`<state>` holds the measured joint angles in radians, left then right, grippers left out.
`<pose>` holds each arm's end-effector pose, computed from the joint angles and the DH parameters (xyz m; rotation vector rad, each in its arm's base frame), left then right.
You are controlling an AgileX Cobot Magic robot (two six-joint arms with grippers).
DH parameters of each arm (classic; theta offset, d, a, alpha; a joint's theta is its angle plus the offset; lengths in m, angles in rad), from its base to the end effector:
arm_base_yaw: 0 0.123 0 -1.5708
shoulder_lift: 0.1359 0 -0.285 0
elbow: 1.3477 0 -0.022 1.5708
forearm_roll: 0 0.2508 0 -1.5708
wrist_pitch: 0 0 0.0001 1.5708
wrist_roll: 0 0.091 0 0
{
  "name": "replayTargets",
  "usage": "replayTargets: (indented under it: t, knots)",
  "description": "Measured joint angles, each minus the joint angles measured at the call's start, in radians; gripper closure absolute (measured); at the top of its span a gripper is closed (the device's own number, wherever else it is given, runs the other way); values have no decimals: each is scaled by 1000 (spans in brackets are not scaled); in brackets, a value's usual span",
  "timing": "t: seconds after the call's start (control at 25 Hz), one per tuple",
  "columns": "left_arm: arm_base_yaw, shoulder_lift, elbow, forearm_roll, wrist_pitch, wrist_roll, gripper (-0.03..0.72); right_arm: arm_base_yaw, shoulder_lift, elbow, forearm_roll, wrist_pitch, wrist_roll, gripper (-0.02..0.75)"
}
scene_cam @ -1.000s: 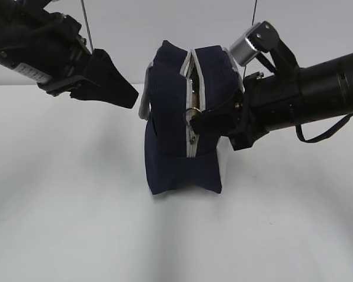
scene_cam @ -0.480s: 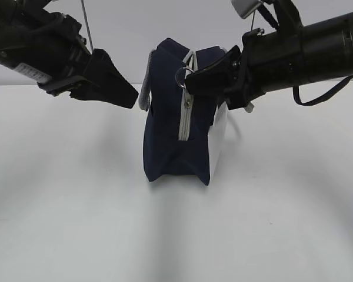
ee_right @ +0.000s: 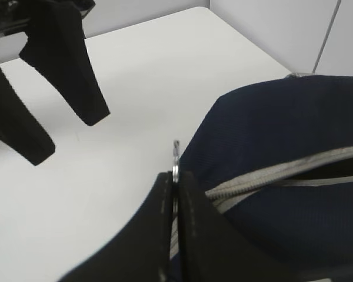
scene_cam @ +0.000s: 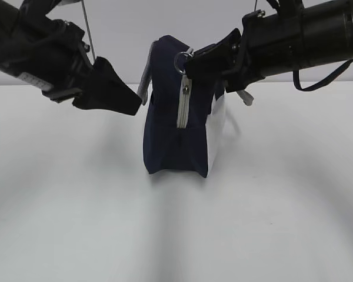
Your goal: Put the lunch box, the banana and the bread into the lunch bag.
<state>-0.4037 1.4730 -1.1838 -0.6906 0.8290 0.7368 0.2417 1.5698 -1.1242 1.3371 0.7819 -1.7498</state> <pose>0.2690 -0.1614 0.3160 0.9570 2.2498 -0.6797 0.3114 0.1411 0.3015 -1.1239 1.7070 0.6463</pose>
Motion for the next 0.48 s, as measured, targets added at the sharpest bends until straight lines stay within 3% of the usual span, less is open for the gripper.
replayTargets:
  t: [0.12,0.36,0.48]
  knots:
    - [0,-1,81,-159,-41,158,308,0,0,0,-61,0,39,754]
    - [0,2,269,-628,-147,638,301,0,0,0,-153,11,118,754]
    - [0,25,286,-715,-166,766,288,0,0,0,-153,14,123,754]
